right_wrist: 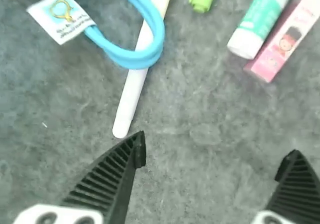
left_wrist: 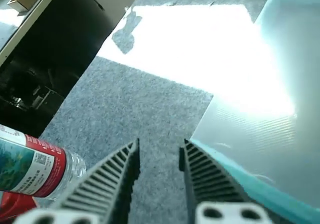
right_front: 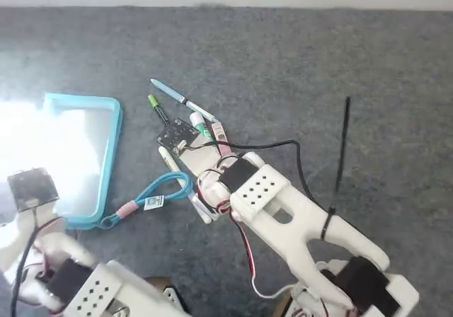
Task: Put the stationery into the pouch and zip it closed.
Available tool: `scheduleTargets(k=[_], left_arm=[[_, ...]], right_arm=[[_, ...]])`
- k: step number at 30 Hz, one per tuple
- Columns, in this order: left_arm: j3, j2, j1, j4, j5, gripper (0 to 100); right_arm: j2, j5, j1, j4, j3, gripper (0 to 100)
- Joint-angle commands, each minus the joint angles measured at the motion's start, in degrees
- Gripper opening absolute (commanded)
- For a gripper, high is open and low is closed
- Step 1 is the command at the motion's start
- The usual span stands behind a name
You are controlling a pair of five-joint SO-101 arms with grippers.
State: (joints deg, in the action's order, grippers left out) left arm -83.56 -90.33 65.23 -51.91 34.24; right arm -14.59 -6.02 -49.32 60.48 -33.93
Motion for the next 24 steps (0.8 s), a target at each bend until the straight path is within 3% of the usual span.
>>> scheduleTargets(k=[1, 3, 6, 10, 14, 18, 22, 24], left_arm=[[-0.31, -0.44, 5.27, 2.02, 8.09, 19], [-0.31, -0.44, 9.76, 5.19, 7.21, 19], [-2.42, -0.26, 15.38, 16.97, -1.05, 18], [-9.27, 2.9, 16.0, 32.44, -4.13, 18], [-10.77, 10.81, 15.03, 35.52, -4.22, 18], [-7.87, 18.99, 11.43, 29.63, -1.41, 18], [3.74, 23.65, 8.62, 11.25, -1.67, 18], [13.41, 24.44, 7.03, -0.26, -5.45, 18]], right_arm=[[-4.26, -0.09, 0.04, 0.57, -0.62, 38.5], [-4.35, -0.09, 0.48, 0.57, -0.53, 38.5], [-4.26, -0.09, 1.27, -0.75, -0.79, 38.5], [-4.26, -0.62, 1.27, -1.36, -2.46, 38.6], [-4.35, -2.55, 1.45, -1.36, -3.96, 38.6], [-4.35, -2.55, 1.19, -1.36, -3.78, 38.6], [-4.44, -2.55, 1.1, -1.36, -0.88, 38.5], [-4.35, -2.55, -0.48, -1.54, 1.14, 38.5]])
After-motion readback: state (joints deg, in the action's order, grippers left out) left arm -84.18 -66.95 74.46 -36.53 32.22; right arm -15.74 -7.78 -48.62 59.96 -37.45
